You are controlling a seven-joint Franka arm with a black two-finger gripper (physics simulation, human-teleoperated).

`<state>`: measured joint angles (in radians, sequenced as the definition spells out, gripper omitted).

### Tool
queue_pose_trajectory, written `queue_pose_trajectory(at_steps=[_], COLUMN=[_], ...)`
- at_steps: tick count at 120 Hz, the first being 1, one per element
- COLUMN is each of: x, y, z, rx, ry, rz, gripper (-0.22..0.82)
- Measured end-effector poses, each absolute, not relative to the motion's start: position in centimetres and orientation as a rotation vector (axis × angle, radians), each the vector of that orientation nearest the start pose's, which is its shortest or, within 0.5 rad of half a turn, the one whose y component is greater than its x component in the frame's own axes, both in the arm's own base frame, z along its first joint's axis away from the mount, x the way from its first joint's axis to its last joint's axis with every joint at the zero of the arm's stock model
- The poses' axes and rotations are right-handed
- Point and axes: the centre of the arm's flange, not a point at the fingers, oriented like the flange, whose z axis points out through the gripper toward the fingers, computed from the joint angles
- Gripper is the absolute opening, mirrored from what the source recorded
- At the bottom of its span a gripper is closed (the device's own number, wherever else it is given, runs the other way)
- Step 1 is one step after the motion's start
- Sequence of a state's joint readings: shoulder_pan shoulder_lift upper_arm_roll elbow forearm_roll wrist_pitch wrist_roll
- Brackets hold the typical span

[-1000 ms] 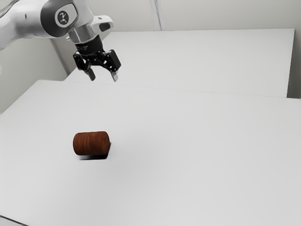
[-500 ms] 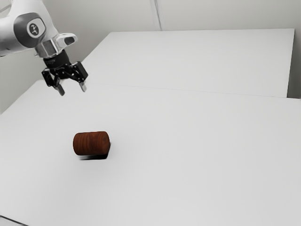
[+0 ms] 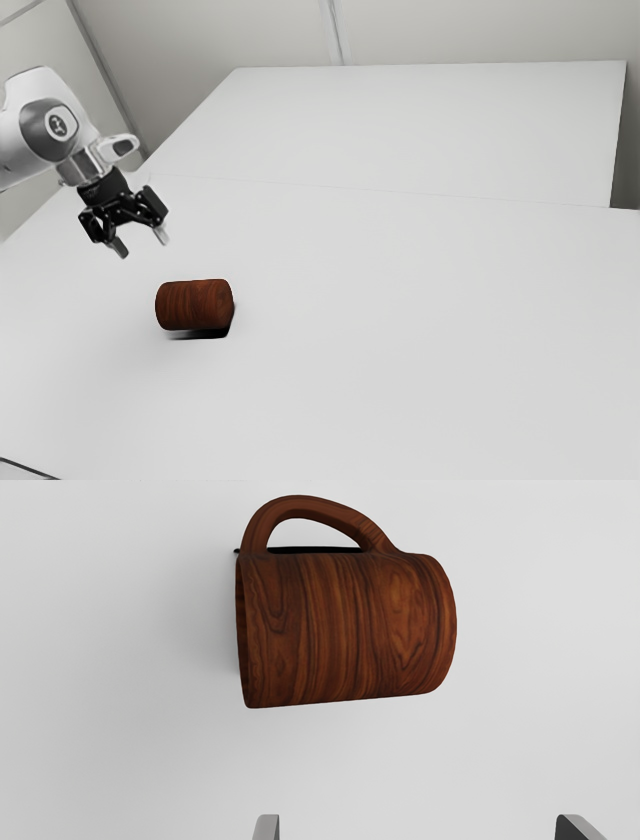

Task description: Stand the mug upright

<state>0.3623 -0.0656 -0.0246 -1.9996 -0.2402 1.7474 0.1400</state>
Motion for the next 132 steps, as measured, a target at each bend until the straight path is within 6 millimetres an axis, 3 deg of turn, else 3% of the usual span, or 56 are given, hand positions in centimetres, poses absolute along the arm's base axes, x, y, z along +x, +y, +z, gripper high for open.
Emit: queue_pose_trajectory(at_steps=[65,94,132], x=[48.6,49.2,48.8], y=[20.0,19.0,19.9], z=[38.3,36.0,33.1], rx=[-3.506,-3.610,-3.735], ry=[-0.519,-0.486,-0.523], rz=[0.227,0.167,0.088], gripper=[0.60,0.60,0.60])
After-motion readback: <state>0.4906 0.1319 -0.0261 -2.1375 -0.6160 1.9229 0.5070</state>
